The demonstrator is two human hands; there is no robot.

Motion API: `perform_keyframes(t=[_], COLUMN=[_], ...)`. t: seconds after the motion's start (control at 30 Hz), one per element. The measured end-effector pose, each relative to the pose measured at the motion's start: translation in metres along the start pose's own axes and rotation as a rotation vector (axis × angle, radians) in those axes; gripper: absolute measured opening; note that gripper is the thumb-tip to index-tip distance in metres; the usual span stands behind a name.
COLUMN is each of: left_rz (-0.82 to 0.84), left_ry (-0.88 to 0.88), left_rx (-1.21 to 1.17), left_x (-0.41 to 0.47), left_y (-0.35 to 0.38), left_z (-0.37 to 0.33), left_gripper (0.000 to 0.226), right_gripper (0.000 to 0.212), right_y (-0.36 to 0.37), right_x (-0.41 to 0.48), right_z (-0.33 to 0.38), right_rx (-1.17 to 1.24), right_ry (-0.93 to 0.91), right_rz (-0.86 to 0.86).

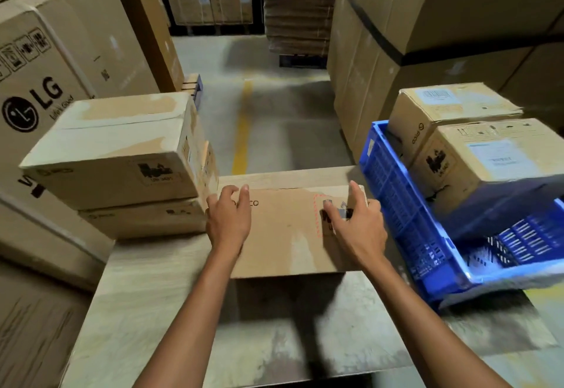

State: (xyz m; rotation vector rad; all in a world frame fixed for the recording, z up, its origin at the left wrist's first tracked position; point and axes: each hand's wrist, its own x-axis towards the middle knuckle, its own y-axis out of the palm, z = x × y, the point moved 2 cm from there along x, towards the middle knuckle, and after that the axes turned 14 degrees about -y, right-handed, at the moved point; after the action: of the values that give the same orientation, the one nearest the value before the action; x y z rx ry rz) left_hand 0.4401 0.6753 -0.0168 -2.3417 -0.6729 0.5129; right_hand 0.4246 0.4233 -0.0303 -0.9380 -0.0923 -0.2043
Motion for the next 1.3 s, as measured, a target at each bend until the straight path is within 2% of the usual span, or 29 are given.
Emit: perform_keyframes(t=[0.13,0.23,0.4,0.5,0.83,0.9,0.97,1.03,1.1,1.17,1.3], left_rz=[-0.019,-0.036,-0.052,-0.037,0.189,0.204,0.184,0.119,0.069,0.075,0.086], left_ry=[0.040,0.017,0.066,0.092,0.062,0.042,0.068,0.203,0.401,0.505,0.571], left_rx=[-0.246,-0.325,-0.334,-0.359,-0.221,-0.203,-0.134,0.039,0.215,0.290,0.478], left_x=[-0.005,-0.007,-0.011,-0.020,-0.041,-0.043,-0.041,-0.042,-0.050,-0.062,-0.075], left_y=[-0.018,-0.028,-0.028,-0.023,0.015,0.018,0.020,0.023,0.030,0.036,0.040], left_z=[0.011,0.025,0.050,0.066,0.123,0.125,0.124,0.120,0.116,0.115,0.129], left_gripper=[0.029,0.023,0.011,0.013,0.015,0.015,0.013,0.012,0.018,0.029,0.060], right_gripper=[0.056,0.043,0.042,0.042,0.017,0.016,0.017,0.028,0.038,0.043,0.053], right_y=[-0.005,-0.004,0.006,0.016,0.053,0.060,0.068,0.077,0.090,0.105,0.127], right_x=[-0.010,-0.018,-0.033,-0.045,-0.081,-0.085,-0.085,-0.088,-0.095,-0.104,-0.110], right_z=[-0.002,-0.003,-0.006,-0.012,-0.033,-0.034,-0.030,-0.016,0.005,0.023,0.041], right_rx=[0.154,0.197,0.202,0.247,0.224,0.160,0.000,-0.131,-0.078,0.044,-0.038], right_ry=[-0.044,-0.020,0.020,0.059,0.209,0.173,0.122,-0.023,-0.251,-0.405,-0.514], right_rz=[-0.152,-0.209,-0.289,-0.326,-0.175,-0.167,-0.134,-0.095,-0.040,0.044,0.200])
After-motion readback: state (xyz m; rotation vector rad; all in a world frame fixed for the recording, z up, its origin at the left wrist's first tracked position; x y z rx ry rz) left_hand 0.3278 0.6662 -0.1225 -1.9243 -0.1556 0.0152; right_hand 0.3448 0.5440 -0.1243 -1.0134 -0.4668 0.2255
